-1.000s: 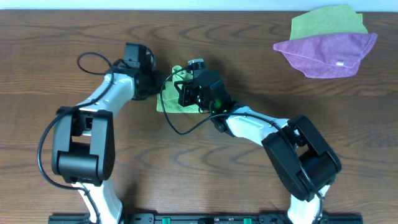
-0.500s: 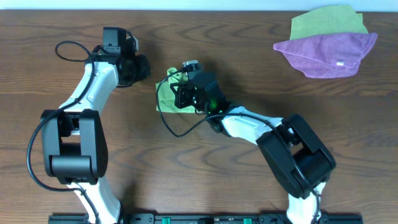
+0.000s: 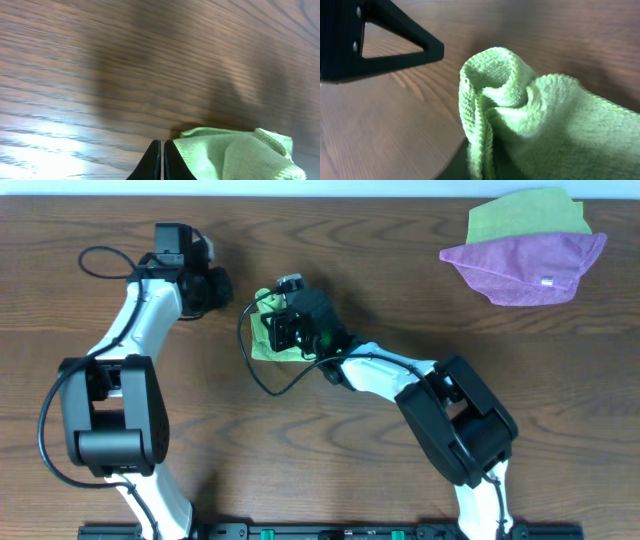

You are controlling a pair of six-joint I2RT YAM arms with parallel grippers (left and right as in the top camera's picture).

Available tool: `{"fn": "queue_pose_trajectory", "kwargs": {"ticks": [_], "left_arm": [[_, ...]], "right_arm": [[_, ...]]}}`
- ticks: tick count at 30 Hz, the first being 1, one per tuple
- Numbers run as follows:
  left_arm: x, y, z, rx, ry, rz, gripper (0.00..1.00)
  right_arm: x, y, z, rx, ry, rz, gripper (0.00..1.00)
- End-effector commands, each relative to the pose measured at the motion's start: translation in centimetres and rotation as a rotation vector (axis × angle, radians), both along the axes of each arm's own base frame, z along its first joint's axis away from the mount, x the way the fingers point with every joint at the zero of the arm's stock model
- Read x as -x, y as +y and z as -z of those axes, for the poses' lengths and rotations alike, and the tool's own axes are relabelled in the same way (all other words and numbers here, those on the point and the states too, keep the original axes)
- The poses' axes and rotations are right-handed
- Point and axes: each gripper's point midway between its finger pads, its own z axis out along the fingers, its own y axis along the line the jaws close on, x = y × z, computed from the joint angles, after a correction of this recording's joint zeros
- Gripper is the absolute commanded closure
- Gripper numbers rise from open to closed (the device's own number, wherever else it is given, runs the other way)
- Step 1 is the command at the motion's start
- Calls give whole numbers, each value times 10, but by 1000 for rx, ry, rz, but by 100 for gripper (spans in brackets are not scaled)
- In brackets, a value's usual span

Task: Fold the cloth

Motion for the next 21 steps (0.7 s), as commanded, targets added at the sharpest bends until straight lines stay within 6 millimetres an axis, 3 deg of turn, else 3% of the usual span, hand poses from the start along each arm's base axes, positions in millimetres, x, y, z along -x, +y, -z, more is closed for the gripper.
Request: {"fn": "queue_pose_trajectory", "kwargs": {"ticks": [1, 4, 7, 17, 21], "left_arm": [[-9, 17, -27, -29, -68, -19, 95], [-9, 25, -32, -29, -76, -37, 94], [-9, 31, -37, -30, -85, -50, 94], [-9, 51, -55, -36, -126, -91, 94], [-8, 60, -66, -40, -149, -108, 93]], "right_arm": [[7, 12, 3, 22, -21, -49, 75], [12, 14, 7, 34, -5, -58, 62], [21, 20, 7, 26, 10, -94, 59], [60, 33, 23, 42, 124, -217, 57], [60, 35, 8, 31, 101, -214, 57]]}}
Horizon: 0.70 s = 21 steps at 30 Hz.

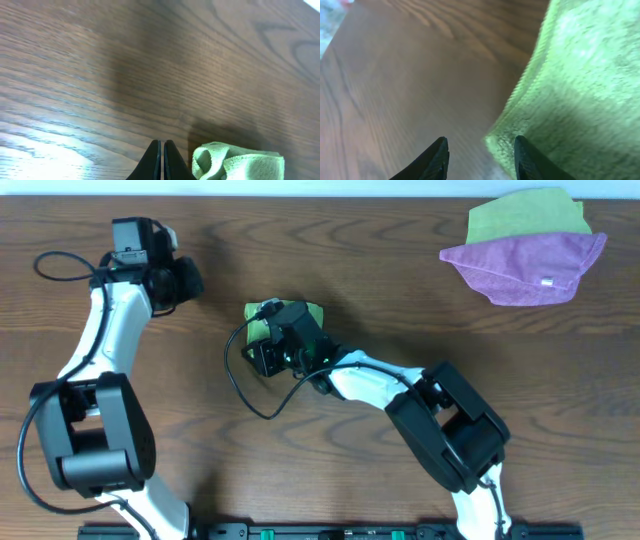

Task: Fold the cloth

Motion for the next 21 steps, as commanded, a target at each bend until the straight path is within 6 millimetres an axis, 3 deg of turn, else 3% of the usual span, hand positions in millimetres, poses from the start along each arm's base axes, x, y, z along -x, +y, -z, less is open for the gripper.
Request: {"fn": "queue_pose_trajectory", "kwargs": {"ticks": [1, 6, 10, 12, 15, 17, 21], "left_arm": [[-4, 11, -29, -26, -67, -7, 89], [0, 19, -44, -29, -91, -24, 78], [7, 21, -56, -31, -98, -29, 63], [12, 20, -62, -31, -97, -30, 52], [20, 17, -71, -19, -94, -23, 34], [27, 13, -76, -7, -89, -15, 25], [40, 7, -81, 21, -65, 1, 4]], "right_arm": [[-1, 6, -21, -24, -37, -15, 56], [-17, -16, -52, 13, -112, 31, 51], [-12, -34, -89, 22, -146, -3, 48], [-10, -52, -107, 88, -192, 12, 44], [-4, -81, -129, 167, -218, 43, 30], [0, -105, -140, 221, -218, 82, 1], [13, -152, -157, 286, -175, 126, 1]]}}
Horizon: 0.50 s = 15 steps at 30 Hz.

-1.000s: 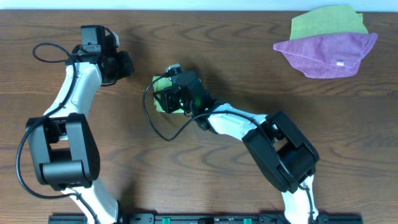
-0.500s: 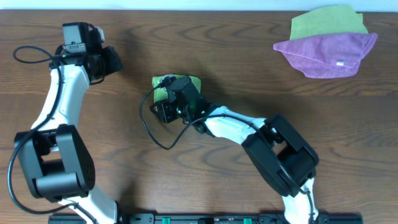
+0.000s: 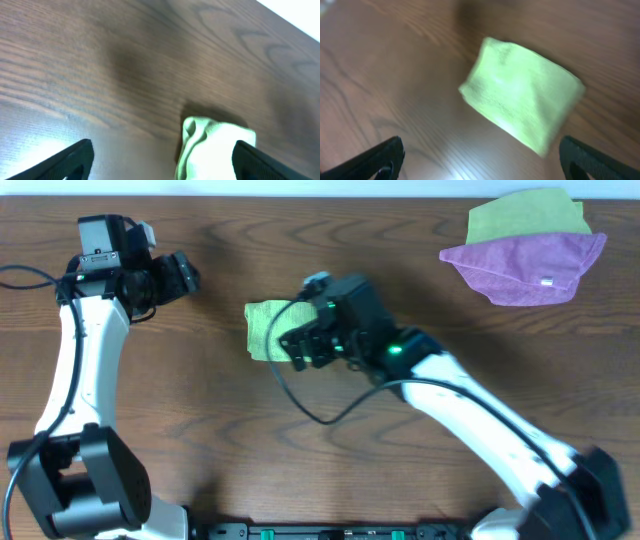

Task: Fold the cloth

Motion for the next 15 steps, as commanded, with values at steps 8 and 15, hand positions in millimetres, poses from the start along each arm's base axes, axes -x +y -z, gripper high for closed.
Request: {"fn": "queue_pose_trajectory", "kwargs": {"ticks": [8, 15], "left_arm": [[16, -23, -21, 126, 6, 68, 4], [31, -37, -16, 207, 81, 74, 5]], "right_arm": [[36, -127, -24, 130, -44, 162, 1], [102, -189, -5, 20, -94, 352, 1]]}}
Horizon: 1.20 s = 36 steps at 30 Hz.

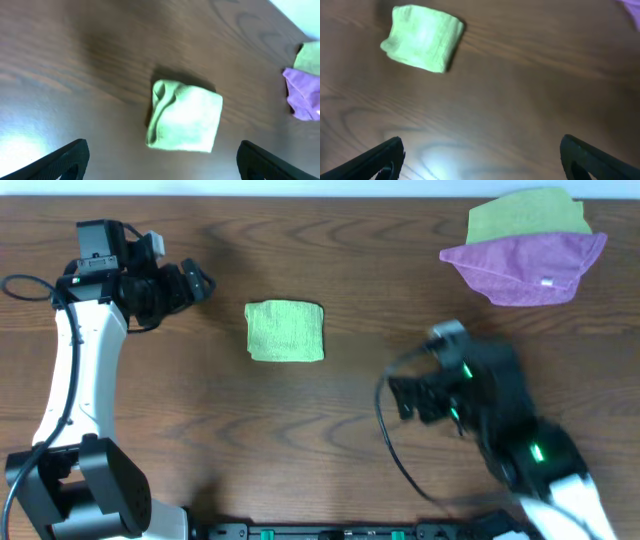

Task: Fold the cloth

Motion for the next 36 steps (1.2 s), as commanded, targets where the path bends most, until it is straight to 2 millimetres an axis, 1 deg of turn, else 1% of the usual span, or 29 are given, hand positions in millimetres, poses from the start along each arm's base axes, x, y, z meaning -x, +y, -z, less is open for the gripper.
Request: {"fn": "queue_pose_trajectory", "kwargs": {"ticks": [1, 5, 8, 10, 14, 19, 22, 25, 29, 33, 36], "left_arm": [[7, -8, -10, 46, 14, 10, 5], [17, -12, -5, 73, 58, 18, 5], [22, -22, -2, 131, 73, 43, 5], [28, -27, 4, 159, 94, 52, 5], [45, -38, 30, 224, 161, 68, 5], [56, -54, 60, 325, 191, 61, 5], [58, -63, 77, 344, 201, 36, 5], [57, -78, 91, 355, 187, 27, 5], [56, -90, 113, 325, 192, -39, 5], [59, -102, 127, 339, 193, -72, 5], [63, -101, 138, 337, 218, -115, 4]], "right_arm": [[23, -16, 7, -67, -38, 79, 1], [53, -28, 26, -129, -72, 123, 1], [69, -34, 45, -164, -55, 166, 1], [74, -36, 52, -179, -51, 178, 1], [75, -36, 53, -187, -58, 181, 1], [76, -36, 54, -186, -55, 181, 1], [76, -36, 54, -186, -54, 181, 1], [76, -36, 54, -186, -54, 181, 1], [76, -36, 54, -186, -54, 181, 1], [76, -36, 54, -185, -54, 181, 1], [76, -37, 55, -184, -51, 181, 1]]}}
